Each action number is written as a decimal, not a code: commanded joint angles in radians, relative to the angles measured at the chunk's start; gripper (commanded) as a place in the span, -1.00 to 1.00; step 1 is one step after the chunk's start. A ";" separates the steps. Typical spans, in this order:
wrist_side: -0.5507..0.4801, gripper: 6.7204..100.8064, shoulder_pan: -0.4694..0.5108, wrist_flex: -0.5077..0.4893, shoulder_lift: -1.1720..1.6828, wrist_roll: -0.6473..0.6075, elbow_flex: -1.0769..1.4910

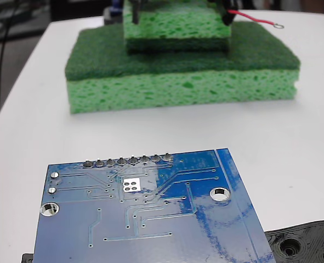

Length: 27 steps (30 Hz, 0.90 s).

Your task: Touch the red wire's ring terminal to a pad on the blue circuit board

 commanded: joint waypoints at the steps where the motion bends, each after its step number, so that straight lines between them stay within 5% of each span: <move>1: 0.002 0.99 0.000 -0.003 0.002 0.002 -0.005; 17: 0.026 0.99 0.034 -0.003 0.002 0.037 -0.037; 21: 0.032 0.99 0.044 -0.069 -0.014 0.038 -0.091; 27: 0.023 0.99 0.103 -0.049 -0.298 0.038 -0.337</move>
